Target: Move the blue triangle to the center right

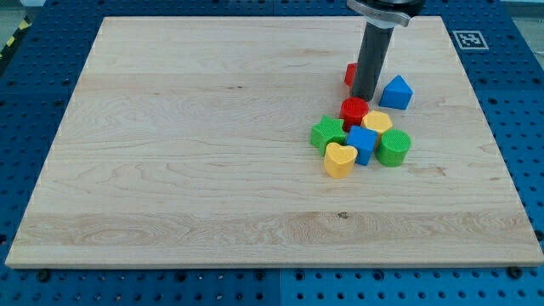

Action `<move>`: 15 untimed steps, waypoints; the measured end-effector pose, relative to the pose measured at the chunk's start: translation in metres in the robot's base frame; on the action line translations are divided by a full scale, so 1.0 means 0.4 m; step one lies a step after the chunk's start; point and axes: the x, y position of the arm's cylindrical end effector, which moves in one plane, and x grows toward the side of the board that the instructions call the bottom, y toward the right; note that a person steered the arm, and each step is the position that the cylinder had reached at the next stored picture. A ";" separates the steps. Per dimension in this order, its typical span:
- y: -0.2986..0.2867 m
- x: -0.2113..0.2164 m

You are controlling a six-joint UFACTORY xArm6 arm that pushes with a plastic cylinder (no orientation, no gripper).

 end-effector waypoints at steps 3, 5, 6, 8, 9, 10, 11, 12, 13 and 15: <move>-0.007 0.051; -0.009 0.057; 0.023 0.057; 0.046 0.057; 0.042 0.038; 0.039 -0.018; 0.069 -0.056; 0.102 -0.079; 0.109 -0.044; 0.233 -0.064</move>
